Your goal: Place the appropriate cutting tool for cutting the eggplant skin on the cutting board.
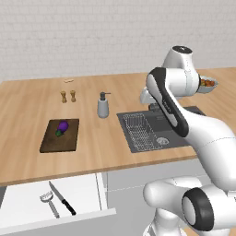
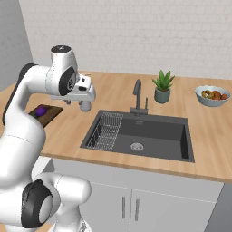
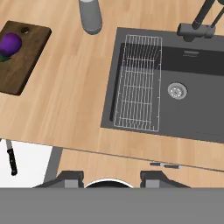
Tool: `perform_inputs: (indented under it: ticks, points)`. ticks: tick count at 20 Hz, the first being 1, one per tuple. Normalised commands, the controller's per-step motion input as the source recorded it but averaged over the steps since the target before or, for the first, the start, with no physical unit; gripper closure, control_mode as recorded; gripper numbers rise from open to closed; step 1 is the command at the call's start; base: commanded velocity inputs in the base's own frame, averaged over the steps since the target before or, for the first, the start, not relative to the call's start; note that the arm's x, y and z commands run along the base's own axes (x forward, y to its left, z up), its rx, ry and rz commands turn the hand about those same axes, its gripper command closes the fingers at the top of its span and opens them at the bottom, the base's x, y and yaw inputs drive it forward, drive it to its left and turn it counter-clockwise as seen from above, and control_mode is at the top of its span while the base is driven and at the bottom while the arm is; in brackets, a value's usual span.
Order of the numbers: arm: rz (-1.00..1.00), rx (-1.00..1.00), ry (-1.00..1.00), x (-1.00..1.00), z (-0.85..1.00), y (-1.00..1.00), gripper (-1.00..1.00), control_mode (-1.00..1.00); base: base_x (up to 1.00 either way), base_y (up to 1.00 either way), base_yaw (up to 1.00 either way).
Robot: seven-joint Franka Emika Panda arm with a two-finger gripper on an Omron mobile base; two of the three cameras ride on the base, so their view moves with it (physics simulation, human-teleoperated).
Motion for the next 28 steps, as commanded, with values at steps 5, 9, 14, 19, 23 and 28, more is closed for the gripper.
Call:
perform_inputs:
  ticks: [5,9,14,19,23,28]
  points:
    - [-0.01,0.00,0.00,-0.02,-0.24,0.04,-1.00,-1.00,0.00,0.00,0.00]
    - [-0.05,-0.03,0.00,-0.14,-0.39,0.21,-1.00,-1.00,0.00,0.00,0.00]
    - [0.00,-0.05,0.03,-0.30,-0.32,0.38,-1.00,-1.00,0.00,0.00,0.00]
    - [0.00,-0.08,0.01,-0.29,-0.45,0.73,-1.00,-1.00,0.00,0.00,0.00]
    - [0.00,-0.10,0.02,-0.42,-0.45,0.93,-1.00,-1.00,0.00,0.00,0.00]
    - [0.00,-0.04,0.00,-0.28,-0.19,0.53,-1.00,-1.00,0.00,0.00,0.00]
